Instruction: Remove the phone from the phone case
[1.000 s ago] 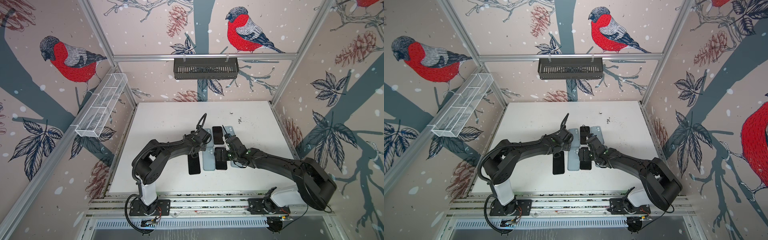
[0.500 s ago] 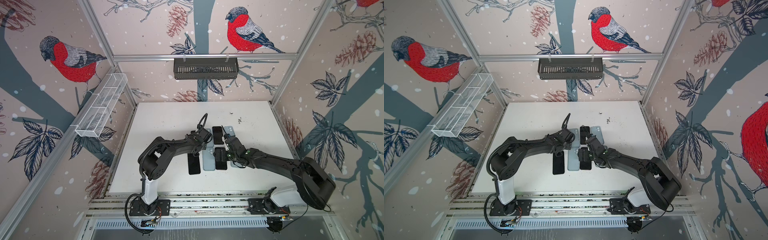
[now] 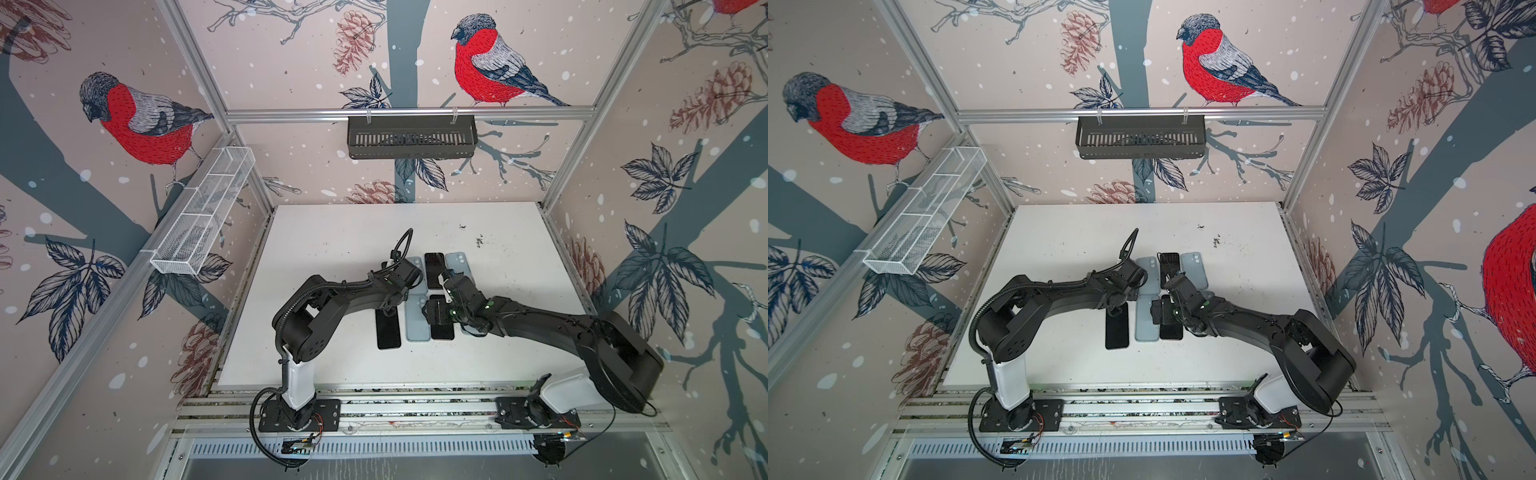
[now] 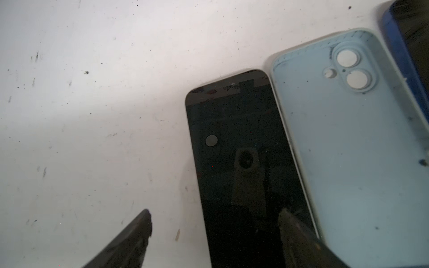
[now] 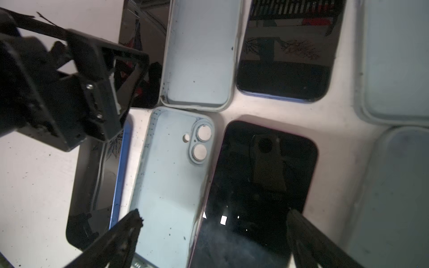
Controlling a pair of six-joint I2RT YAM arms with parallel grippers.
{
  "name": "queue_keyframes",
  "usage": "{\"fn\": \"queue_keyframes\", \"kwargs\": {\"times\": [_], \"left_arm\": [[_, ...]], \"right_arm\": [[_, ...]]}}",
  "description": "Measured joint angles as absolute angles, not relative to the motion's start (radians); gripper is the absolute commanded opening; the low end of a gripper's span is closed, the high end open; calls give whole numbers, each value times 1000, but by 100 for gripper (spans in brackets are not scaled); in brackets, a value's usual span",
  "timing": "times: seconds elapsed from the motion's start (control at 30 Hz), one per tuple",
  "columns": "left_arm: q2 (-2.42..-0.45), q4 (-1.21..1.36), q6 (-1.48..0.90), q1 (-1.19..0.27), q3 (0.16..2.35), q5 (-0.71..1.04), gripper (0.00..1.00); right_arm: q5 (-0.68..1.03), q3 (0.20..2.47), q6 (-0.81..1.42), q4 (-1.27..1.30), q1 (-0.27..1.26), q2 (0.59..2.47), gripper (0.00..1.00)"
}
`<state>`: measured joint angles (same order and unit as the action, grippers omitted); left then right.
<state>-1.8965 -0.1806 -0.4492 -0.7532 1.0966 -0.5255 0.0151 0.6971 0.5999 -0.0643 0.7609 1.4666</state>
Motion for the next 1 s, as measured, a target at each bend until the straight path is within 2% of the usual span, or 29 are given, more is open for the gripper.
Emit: {"fn": "queue_keyframes", "kwargs": {"times": [0.57,1.0], "left_arm": [[-1846,-172,-472,-753,1027,-532,85],[-1723,-229,-472,-761,974,-492,86]], "right_arm": [[-122,728,603,-124,793,1566,95],[-153,689,607,-132,794,1515,95]]}}
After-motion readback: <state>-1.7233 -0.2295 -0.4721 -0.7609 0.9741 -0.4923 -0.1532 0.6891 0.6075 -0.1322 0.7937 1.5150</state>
